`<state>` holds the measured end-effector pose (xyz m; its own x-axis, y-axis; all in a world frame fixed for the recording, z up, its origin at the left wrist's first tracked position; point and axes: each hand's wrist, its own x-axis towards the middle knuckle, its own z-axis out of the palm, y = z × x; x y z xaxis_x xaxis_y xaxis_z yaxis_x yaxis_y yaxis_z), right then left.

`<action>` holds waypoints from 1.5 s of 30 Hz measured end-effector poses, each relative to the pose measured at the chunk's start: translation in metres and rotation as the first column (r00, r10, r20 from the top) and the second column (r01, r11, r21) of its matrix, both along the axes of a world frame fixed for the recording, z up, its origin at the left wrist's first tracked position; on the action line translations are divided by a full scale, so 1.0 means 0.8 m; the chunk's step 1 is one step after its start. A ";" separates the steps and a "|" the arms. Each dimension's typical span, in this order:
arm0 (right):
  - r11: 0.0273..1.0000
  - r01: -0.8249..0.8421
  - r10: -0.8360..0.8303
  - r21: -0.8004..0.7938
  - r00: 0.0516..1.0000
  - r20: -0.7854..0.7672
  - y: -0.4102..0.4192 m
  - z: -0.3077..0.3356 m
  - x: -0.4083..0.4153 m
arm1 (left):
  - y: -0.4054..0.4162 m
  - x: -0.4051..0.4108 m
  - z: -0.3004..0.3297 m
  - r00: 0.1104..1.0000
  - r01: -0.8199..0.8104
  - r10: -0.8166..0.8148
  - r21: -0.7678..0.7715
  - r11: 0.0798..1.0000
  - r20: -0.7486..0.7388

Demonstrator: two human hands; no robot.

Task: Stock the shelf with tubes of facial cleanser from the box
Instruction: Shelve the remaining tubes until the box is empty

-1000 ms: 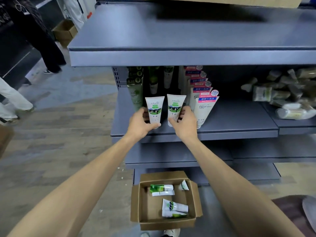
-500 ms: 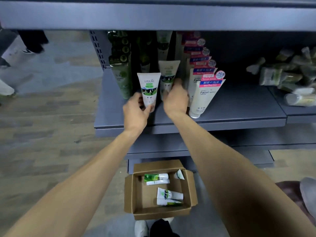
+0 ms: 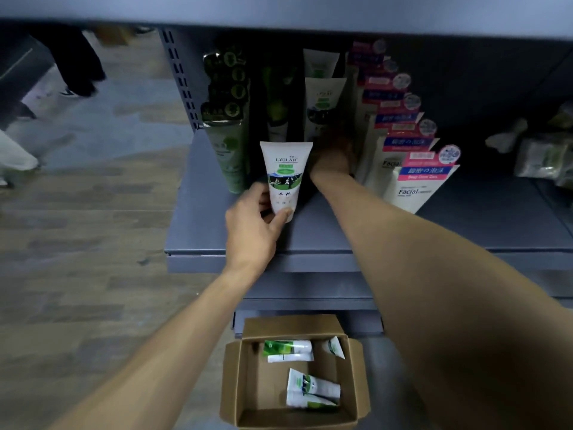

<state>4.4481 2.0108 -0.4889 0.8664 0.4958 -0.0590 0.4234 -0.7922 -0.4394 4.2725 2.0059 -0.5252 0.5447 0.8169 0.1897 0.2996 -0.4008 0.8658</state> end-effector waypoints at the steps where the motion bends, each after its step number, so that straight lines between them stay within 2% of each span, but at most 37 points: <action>1: 1.000 -0.007 0.007 0.007 1.000 0.002 0.003 0.000 0.002 | 0.001 0.001 0.000 1.000 -0.001 0.001 0.000 1.000 0.005; 10: 0.963 0.085 -0.069 0.258 0.995 -0.070 0.021 0.004 0.019 | 0.009 0.011 -0.003 0.999 -0.009 0.010 -0.008 1.000 0.039; 16: 0.967 0.090 -0.076 0.237 0.995 -0.067 0.030 0.012 0.025 | 0.009 0.012 -0.004 0.998 -0.007 0.008 -0.021 1.000 0.070; 25: 0.972 0.050 -0.055 0.231 0.998 0.014 0.033 0.004 0.029 | 0.009 0.015 -0.004 0.997 -0.014 0.016 -0.023 1.000 0.081; 31: 0.977 0.059 -0.046 0.206 0.997 -0.068 0.027 0.002 0.022 | 0.009 0.017 -0.008 0.998 -0.034 0.034 0.003 0.999 0.055; 34: 0.986 0.044 -0.034 0.163 0.997 -0.065 0.005 -0.011 -0.001 | 0.009 0.020 -0.008 0.998 -0.054 0.053 0.040 0.998 0.020; 41: 0.944 -0.016 0.062 0.330 0.990 -0.128 -0.111 -0.039 -0.091 | 0.010 0.021 -0.009 0.997 -0.057 0.061 0.082 0.995 -0.037; 45: 0.936 -0.044 0.079 0.350 0.993 -0.086 -0.136 -0.034 -0.106 | 0.008 0.024 -0.007 0.996 -0.062 0.066 0.067 0.996 -0.056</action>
<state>4.3636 1.9020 -0.5158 0.8325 0.5523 0.0441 0.4078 -0.5569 -0.7235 4.2918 2.0123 -0.5307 0.5034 0.8372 0.2135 0.3754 -0.4345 0.8187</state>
